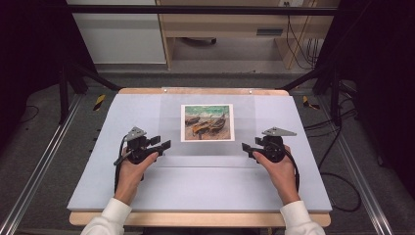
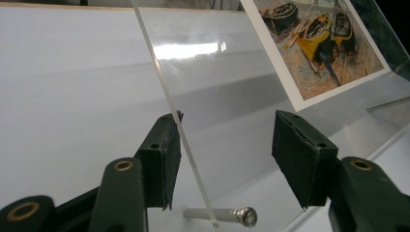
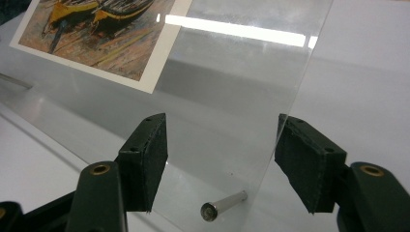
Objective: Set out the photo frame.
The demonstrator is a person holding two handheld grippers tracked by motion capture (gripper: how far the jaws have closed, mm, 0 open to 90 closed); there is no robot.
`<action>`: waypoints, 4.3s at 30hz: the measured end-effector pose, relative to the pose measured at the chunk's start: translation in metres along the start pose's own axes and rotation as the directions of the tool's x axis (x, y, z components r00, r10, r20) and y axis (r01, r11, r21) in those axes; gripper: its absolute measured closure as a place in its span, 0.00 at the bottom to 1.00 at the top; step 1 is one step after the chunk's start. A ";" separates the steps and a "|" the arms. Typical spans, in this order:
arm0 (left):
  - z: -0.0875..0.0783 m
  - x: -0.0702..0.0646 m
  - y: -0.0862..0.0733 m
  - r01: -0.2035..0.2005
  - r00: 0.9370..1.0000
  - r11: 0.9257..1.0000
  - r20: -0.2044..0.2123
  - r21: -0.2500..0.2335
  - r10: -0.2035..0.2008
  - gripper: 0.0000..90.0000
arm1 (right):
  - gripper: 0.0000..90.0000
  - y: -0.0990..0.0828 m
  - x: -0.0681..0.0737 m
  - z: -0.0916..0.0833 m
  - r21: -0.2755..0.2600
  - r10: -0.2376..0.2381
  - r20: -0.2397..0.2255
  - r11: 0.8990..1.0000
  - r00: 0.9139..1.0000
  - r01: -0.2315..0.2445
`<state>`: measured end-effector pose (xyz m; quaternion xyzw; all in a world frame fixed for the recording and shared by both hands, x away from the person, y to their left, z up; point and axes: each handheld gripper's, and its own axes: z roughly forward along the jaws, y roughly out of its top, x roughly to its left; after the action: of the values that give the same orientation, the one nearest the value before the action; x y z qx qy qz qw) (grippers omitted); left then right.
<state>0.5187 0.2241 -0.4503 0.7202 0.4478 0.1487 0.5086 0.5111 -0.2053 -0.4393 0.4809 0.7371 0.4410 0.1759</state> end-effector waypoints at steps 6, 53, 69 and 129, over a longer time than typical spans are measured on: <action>-0.002 -0.002 -0.003 0.002 1.000 1.000 -0.004 0.006 -0.002 0.48 | 0.41 -0.001 0.001 0.000 -0.008 -0.010 0.002 1.000 1.000 0.010; -0.022 -0.015 -0.019 0.019 0.999 1.000 -0.043 0.010 -0.018 0.62 | 0.57 -0.010 0.009 -0.015 -0.022 -0.043 0.042 0.999 0.998 0.044; -0.027 -0.020 -0.023 0.001 0.998 1.000 -0.059 0.026 0.001 0.66 | 0.66 -0.019 0.011 -0.023 -0.030 -0.043 0.050 0.999 0.998 0.044; -0.036 -0.038 -0.041 -0.064 0.992 0.994 -0.100 0.090 0.073 0.66 | 0.76 -0.045 0.023 -0.040 0.037 -0.116 0.066 0.993 0.991 0.114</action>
<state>0.4532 0.2193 -0.4613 0.7478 0.4545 0.1834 0.4478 0.4480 -0.2108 -0.4505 0.4553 0.7642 0.4015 0.2179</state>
